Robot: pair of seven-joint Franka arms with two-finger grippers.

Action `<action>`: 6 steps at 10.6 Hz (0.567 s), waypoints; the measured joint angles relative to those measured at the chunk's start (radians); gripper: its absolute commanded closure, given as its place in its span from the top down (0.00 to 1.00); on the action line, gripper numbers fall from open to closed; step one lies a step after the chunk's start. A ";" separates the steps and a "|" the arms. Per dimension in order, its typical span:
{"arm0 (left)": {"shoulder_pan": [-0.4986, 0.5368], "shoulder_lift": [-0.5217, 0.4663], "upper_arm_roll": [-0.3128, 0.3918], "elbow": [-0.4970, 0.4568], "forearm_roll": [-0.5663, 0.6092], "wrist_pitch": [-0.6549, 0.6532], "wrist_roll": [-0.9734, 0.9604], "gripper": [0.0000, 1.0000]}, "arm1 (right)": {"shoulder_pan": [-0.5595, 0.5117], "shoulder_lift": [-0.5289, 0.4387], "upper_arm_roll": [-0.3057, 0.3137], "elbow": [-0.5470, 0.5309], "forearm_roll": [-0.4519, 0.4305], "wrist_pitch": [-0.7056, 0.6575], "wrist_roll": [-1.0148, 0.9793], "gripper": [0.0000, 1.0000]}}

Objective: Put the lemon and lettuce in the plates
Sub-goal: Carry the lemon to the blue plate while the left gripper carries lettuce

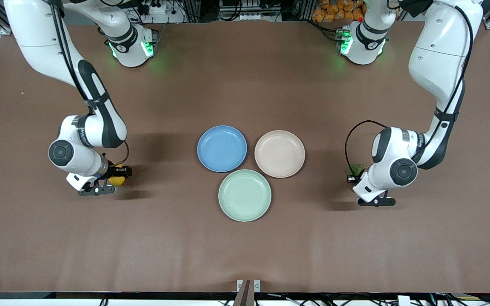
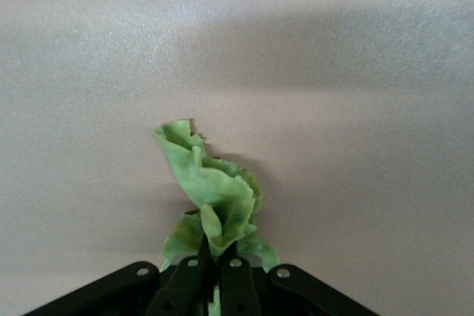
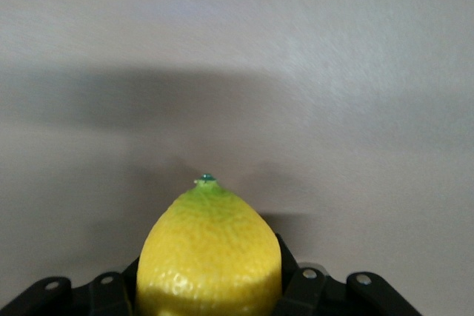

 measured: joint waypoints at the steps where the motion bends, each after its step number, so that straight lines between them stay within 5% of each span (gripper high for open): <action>1: -0.001 -0.005 0.001 0.005 0.000 0.000 0.000 0.00 | 0.019 -0.016 0.000 0.024 0.001 -0.042 0.009 0.12; 6: -0.016 -0.053 0.000 0.032 0.000 -0.029 -0.030 0.00 | 0.190 -0.041 0.037 0.084 0.004 -0.083 0.229 0.12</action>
